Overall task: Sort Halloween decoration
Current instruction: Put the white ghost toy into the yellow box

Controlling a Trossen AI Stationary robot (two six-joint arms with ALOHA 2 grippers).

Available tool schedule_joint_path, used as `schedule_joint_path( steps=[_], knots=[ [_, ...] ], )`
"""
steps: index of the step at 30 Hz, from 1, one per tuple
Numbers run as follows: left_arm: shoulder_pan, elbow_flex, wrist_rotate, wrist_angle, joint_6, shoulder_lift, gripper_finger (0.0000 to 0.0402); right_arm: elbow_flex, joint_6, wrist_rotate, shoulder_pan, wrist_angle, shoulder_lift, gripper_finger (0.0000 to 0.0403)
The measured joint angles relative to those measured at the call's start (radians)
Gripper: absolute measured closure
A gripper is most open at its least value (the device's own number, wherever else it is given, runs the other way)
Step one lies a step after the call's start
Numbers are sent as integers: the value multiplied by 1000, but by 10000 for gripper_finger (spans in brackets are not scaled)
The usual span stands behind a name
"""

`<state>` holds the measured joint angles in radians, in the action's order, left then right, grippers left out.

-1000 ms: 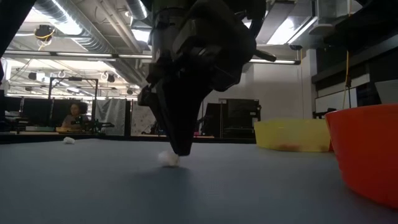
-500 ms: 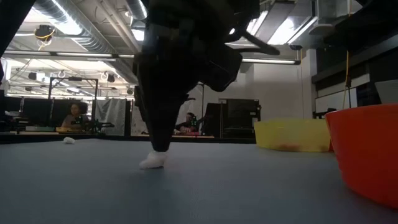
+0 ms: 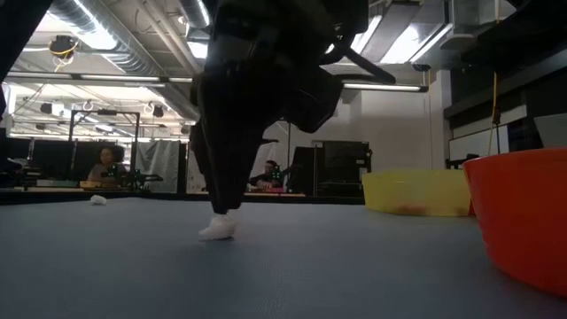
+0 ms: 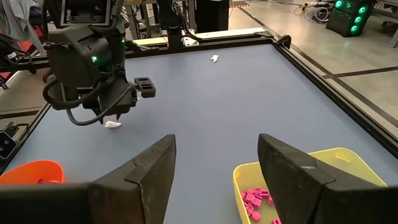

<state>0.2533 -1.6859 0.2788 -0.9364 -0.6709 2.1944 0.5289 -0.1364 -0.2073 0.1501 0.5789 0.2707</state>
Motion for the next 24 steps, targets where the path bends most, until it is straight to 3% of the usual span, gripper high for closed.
schedule_joint_path(
  steps=[8, 18, 24],
  knots=[
    [2, 0, -4, 1, -107, 0, 263, 0, 0, 0, 0, 0, 0, 178],
    [65, 0, -190, 16, -187, 0, 263, 0, 0, 0, 0, 0, 0, 178],
    [84, -1, -215, 22, -191, 5, 263, 0, 0, 0, 0, 0, 0, 178]
  ],
)
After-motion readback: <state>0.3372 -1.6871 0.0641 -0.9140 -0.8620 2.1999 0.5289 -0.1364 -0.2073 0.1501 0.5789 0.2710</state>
